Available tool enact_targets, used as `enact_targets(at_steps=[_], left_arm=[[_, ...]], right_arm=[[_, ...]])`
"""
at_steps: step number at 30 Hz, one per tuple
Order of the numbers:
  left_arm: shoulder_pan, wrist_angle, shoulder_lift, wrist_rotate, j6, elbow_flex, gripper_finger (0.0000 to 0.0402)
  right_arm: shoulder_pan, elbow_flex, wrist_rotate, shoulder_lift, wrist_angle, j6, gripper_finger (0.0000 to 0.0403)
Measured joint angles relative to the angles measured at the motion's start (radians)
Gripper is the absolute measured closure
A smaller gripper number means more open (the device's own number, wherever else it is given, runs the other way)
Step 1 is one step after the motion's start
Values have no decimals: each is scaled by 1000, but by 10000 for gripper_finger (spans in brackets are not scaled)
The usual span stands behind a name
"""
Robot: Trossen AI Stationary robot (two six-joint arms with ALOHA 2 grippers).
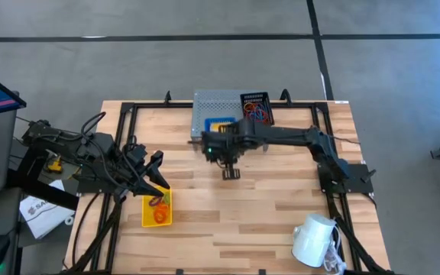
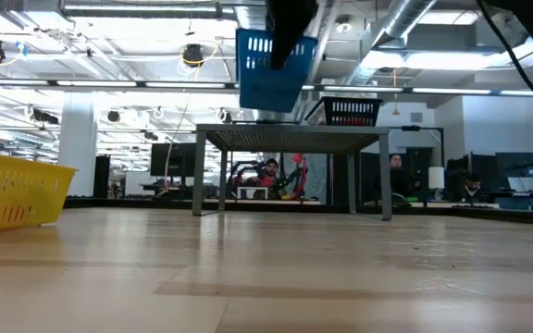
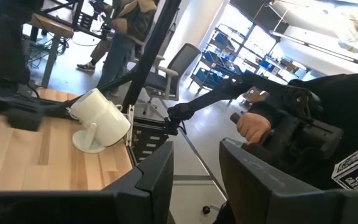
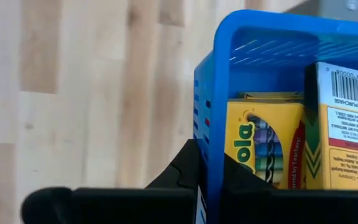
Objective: Pick & Place Office Desk Supplies
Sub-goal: Put the blue bin filled with crayon boxes on the shelf
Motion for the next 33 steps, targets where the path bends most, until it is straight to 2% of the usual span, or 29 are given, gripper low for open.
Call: enact_targets(at_steps=[16,33], left_arm=[[0,0,0,-28,-1,0,278],[0,1,0,-72,-28,0,278]], right_arm=[[-189,-1,15,3,57,-192,403],[-300,-26,-44,6,70,-234,403]])
